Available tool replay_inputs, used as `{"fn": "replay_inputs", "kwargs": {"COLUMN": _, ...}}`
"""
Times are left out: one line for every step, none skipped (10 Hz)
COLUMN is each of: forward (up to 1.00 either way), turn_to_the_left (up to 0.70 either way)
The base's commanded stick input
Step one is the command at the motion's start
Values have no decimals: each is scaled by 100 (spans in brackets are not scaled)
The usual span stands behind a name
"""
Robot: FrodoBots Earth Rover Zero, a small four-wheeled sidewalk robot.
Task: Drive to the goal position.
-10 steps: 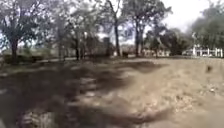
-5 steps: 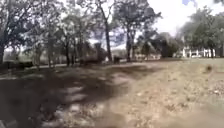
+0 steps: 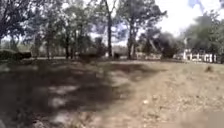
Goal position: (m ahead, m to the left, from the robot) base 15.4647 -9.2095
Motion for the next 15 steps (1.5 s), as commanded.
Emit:
{"fn": "replay_inputs", "kwargs": {"forward": 70, "turn_to_the_left": 0}}
{"fn": "replay_inputs", "kwargs": {"forward": 70, "turn_to_the_left": 0}}
{"fn": "replay_inputs", "kwargs": {"forward": 70, "turn_to_the_left": 0}}
{"fn": "replay_inputs", "kwargs": {"forward": 70, "turn_to_the_left": 0}}
{"fn": "replay_inputs", "kwargs": {"forward": 70, "turn_to_the_left": 0}}
{"fn": "replay_inputs", "kwargs": {"forward": 70, "turn_to_the_left": 0}}
{"fn": "replay_inputs", "kwargs": {"forward": 70, "turn_to_the_left": -35}}
{"fn": "replay_inputs", "kwargs": {"forward": 70, "turn_to_the_left": -35}}
{"fn": "replay_inputs", "kwargs": {"forward": 70, "turn_to_the_left": -35}}
{"fn": "replay_inputs", "kwargs": {"forward": 70, "turn_to_the_left": -35}}
{"fn": "replay_inputs", "kwargs": {"forward": 70, "turn_to_the_left": -35}}
{"fn": "replay_inputs", "kwargs": {"forward": 70, "turn_to_the_left": -35}}
{"fn": "replay_inputs", "kwargs": {"forward": 70, "turn_to_the_left": -35}}
{"fn": "replay_inputs", "kwargs": {"forward": 70, "turn_to_the_left": -35}}
{"fn": "replay_inputs", "kwargs": {"forward": 70, "turn_to_the_left": -32}}
